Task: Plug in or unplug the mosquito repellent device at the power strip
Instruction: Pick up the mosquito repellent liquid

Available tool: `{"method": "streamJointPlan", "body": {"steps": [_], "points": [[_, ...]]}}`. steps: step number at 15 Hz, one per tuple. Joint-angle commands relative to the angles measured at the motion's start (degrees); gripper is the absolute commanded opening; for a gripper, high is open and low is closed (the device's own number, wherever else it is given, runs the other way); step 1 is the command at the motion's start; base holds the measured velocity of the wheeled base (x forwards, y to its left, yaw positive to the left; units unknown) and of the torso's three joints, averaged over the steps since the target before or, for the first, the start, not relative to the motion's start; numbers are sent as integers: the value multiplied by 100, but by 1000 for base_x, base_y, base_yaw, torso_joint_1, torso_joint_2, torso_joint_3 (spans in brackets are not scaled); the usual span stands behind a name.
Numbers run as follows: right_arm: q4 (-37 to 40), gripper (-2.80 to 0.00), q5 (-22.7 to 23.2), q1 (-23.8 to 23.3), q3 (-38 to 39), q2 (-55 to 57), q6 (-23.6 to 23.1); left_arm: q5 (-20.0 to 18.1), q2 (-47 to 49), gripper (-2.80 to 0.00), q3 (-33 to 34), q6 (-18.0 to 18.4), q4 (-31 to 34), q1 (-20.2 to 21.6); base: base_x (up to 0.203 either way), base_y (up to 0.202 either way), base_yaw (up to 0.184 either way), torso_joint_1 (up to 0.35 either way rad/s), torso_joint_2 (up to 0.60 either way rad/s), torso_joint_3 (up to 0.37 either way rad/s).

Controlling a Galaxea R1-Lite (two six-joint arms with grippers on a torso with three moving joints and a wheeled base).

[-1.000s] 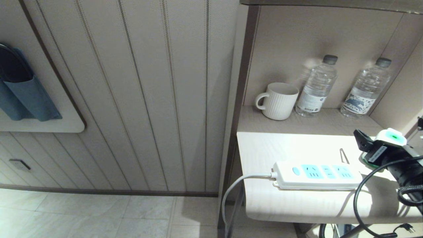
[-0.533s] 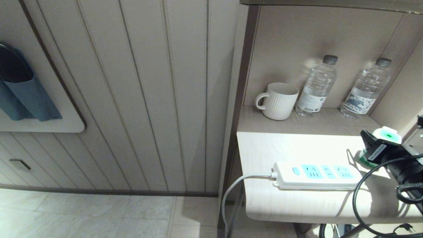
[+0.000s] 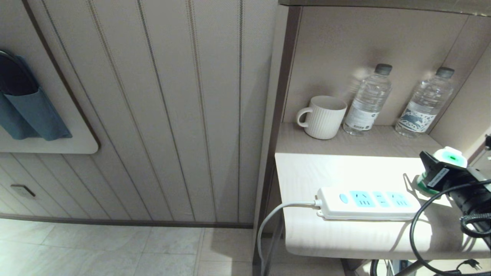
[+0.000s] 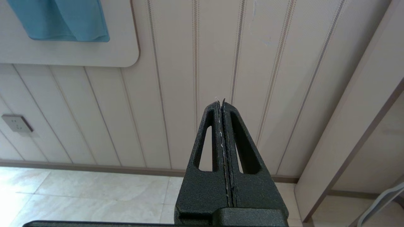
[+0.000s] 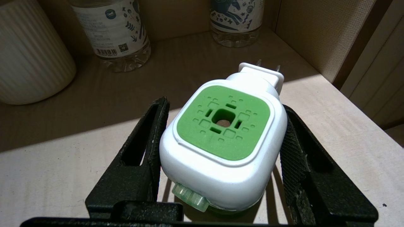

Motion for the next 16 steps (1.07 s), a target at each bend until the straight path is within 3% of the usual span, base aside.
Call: {"method": "streamJointPlan", "body": {"steps": [1, 3, 6, 9, 11, 13, 14, 16], "points": [[7, -280, -12, 2, -11, -64, -3, -1, -2, -280, 0, 0, -8, 0, 0, 0, 0, 0, 0, 0], [471, -280, -25, 6, -126, -600, -28, -1, -2, -280, 0, 0, -8, 0, 0, 0, 0, 0, 0, 0], [2440, -280, 3, -26, -629, -1313, -33, -1, -2, -280, 0, 0, -8, 0, 0, 0, 0, 0, 0, 0], [3701, -280, 51, -63, -1110, -1682, -7, -1, -2, -280, 0, 0, -8, 0, 0, 0, 0, 0, 0, 0], [4252, -280, 376, -68, -1327, -1783, 233, -1, -2, -280, 0, 0, -8, 0, 0, 0, 0, 0, 0, 0], [4809, -280, 1202, -111, -1586, -1834, 558, -1, -2, -280, 0, 0, -8, 0, 0, 0, 0, 0, 0, 0], [4958, -280, 1405, -139, -1668, -1816, 647, -1, -2, -280, 0, 0, -8, 0, 0, 0, 0, 0, 0, 0], [4969, -280, 1413, -124, -1780, -1785, 647, -1, -2, -280, 0, 0, -8, 0, 0, 0, 0, 0, 0, 0]]}}
